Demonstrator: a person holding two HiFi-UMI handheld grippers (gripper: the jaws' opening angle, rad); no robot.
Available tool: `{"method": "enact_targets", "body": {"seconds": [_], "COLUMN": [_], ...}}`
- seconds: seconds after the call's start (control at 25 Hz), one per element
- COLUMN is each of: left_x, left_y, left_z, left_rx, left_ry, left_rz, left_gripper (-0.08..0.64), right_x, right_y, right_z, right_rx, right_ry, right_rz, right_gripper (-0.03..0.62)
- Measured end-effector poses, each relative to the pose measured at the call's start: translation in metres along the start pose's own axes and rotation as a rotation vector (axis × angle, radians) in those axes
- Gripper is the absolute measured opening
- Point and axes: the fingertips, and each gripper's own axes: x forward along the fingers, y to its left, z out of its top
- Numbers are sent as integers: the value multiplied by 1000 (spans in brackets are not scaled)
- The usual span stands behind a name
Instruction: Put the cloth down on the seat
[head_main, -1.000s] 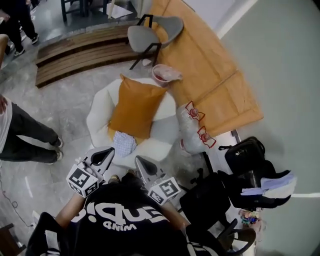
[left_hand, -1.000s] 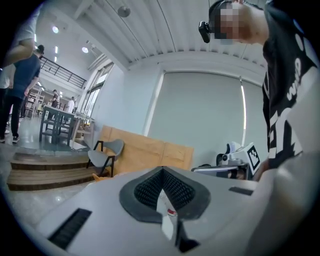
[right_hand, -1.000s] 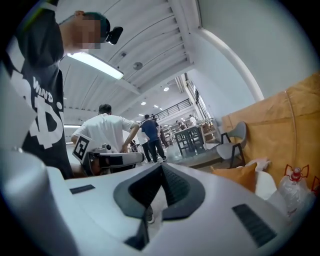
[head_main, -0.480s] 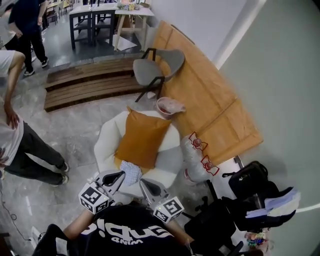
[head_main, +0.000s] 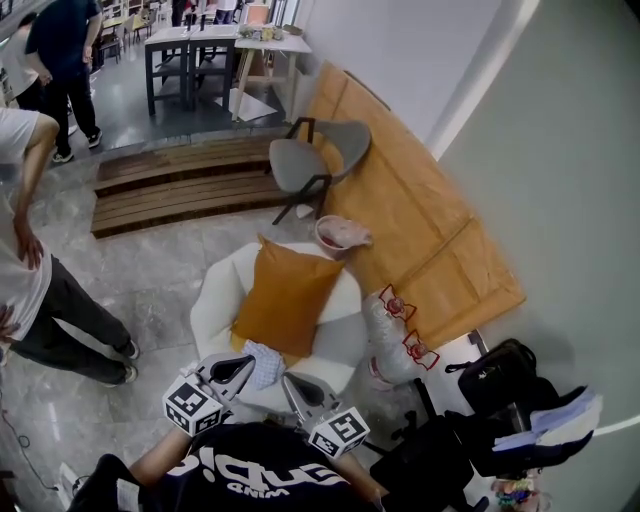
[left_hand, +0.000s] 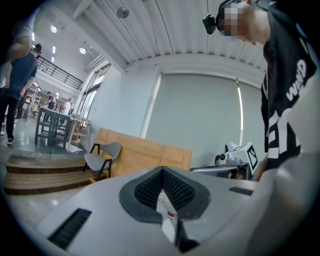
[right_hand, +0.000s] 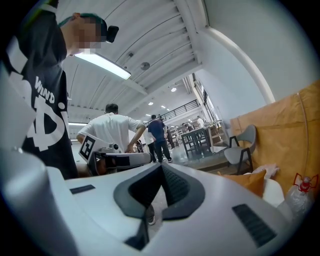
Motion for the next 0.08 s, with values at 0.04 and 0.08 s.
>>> {"method": "enact_targets", "body": {"seconds": [0.04,0.08], "left_x": [-1,-1], "left_y": [0,0], "left_z": [0,0], "left_rx": [-1,-2], "left_ry": [-1,-2], "left_rz": [0,-1], "left_gripper": [6,6], "right_x": [0,0], "right_y": [1,3], "right_z": [0,0], "right_rx": [5,9], "right_ry": [-1,-1], "right_rz": [-1,-1], "right_gripper": [18,18]}}
